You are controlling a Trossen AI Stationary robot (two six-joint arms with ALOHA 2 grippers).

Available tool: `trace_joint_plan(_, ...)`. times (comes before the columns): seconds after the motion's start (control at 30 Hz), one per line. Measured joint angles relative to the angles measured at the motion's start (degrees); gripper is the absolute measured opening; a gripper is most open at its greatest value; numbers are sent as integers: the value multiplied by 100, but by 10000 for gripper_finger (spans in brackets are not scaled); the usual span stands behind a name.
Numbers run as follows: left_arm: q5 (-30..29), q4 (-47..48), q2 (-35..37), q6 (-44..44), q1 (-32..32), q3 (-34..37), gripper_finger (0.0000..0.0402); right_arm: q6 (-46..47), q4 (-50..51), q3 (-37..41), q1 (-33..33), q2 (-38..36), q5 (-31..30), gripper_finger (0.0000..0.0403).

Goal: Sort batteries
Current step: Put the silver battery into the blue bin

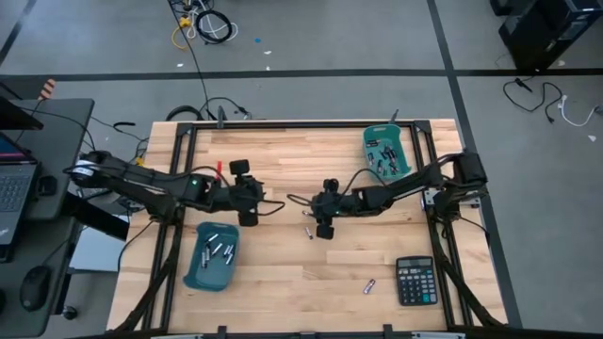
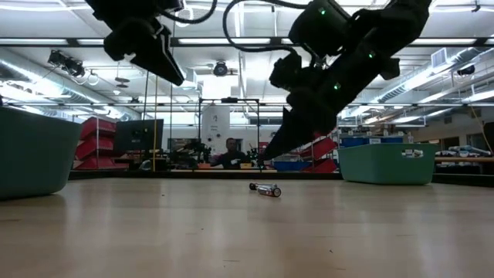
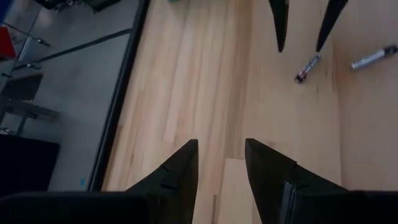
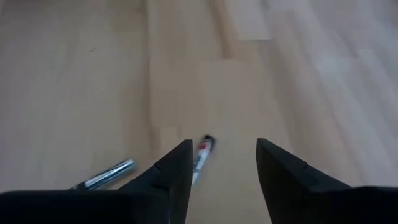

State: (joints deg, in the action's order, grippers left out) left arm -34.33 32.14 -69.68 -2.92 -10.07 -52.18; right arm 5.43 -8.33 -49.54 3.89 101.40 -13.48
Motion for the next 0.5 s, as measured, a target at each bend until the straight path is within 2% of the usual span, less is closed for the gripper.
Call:
trace_joint_plan(0.3,30,-9,-624,-158,-2,2,133,345,-74,-2,1,268,114,193)
trace_joint_plan(0.5,26,-201,-860,-286,-2,2,133,323,-106,-6,1,338,235,193)
